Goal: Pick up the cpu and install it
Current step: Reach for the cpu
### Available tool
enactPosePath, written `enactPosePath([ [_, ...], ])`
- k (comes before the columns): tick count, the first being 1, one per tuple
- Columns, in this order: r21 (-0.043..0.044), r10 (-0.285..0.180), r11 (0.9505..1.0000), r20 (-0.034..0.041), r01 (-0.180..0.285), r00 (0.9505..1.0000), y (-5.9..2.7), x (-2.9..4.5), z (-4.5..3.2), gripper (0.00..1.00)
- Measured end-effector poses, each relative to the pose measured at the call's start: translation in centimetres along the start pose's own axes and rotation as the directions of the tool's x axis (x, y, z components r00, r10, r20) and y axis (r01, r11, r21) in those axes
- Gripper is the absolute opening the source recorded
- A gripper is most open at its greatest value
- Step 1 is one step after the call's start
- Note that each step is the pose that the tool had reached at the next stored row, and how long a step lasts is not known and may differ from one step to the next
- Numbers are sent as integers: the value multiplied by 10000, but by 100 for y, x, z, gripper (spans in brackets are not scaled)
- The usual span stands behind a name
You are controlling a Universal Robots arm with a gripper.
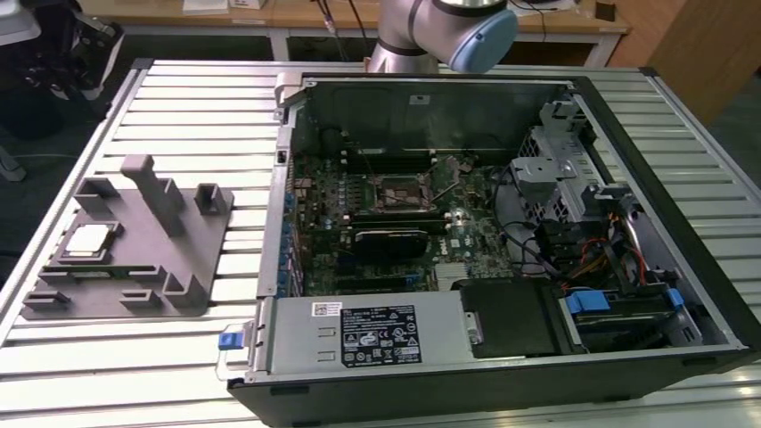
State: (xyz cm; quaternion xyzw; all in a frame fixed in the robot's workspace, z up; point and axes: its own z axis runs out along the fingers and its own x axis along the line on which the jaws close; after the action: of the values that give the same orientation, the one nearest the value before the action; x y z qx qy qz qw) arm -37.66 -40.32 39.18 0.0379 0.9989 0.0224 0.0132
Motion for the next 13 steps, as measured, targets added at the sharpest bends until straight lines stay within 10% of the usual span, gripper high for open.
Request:
enactPosePath([
  [13,0,-1,10000,1,1,10000,-74,84,69,11],
])
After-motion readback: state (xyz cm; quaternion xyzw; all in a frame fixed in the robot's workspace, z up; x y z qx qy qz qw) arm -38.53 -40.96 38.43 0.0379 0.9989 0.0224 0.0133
